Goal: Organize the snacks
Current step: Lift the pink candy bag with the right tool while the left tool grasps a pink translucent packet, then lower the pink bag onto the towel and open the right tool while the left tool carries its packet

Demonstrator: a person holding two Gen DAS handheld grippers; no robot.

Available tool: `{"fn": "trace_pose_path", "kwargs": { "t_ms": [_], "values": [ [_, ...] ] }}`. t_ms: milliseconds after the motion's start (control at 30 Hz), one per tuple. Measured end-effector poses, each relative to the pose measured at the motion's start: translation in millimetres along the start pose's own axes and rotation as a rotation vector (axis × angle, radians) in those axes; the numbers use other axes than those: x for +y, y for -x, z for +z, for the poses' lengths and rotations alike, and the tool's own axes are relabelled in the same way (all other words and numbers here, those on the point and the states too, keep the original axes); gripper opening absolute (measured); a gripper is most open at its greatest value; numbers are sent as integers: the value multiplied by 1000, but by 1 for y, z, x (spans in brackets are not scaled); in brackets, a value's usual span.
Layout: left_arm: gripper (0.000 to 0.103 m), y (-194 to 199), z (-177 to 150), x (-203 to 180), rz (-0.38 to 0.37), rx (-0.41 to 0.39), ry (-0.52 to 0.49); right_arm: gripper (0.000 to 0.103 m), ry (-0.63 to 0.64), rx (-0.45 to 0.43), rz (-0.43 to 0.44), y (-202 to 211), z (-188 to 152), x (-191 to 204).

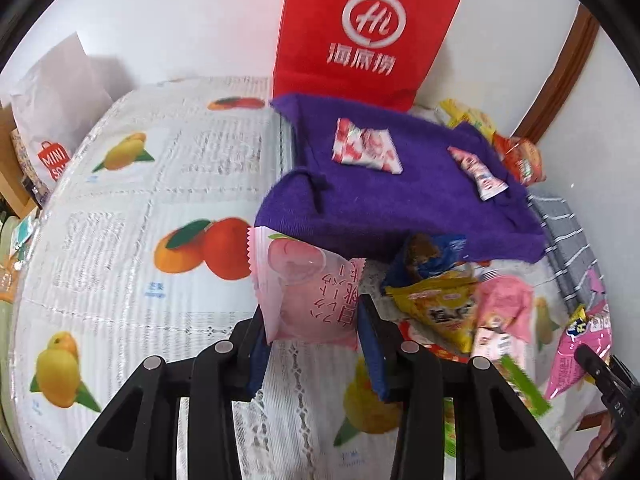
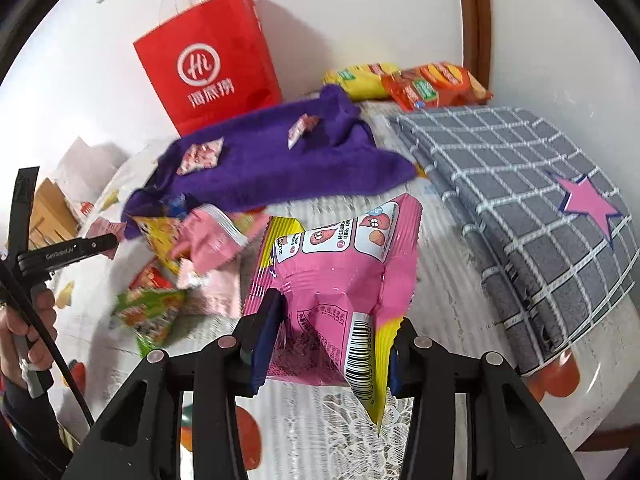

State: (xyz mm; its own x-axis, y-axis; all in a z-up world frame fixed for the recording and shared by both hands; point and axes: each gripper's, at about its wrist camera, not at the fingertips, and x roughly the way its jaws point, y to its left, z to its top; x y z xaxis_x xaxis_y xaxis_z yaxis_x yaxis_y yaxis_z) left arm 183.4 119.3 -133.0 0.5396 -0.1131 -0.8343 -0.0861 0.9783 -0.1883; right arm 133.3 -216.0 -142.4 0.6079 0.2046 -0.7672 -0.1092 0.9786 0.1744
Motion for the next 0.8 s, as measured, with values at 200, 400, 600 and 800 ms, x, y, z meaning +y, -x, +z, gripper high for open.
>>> {"fn": "trace_pose_path", "kwargs": {
  "t_ms": [200,400,600,800],
  "values": [
    [38,28,15,-9,-16,-67,-23,44,39,-71,-11,22,30,14],
    [38,43,30,-19,-65,-124,-24,44,39,-122,5,22,73,23],
    [38,39,50,-29,-63,-150,-20,44,30,-153,35,6,116,30],
    [38,25,73,-39,-32,-161,-30,44,11,-173,90,-28,152,38]
  ]
}}
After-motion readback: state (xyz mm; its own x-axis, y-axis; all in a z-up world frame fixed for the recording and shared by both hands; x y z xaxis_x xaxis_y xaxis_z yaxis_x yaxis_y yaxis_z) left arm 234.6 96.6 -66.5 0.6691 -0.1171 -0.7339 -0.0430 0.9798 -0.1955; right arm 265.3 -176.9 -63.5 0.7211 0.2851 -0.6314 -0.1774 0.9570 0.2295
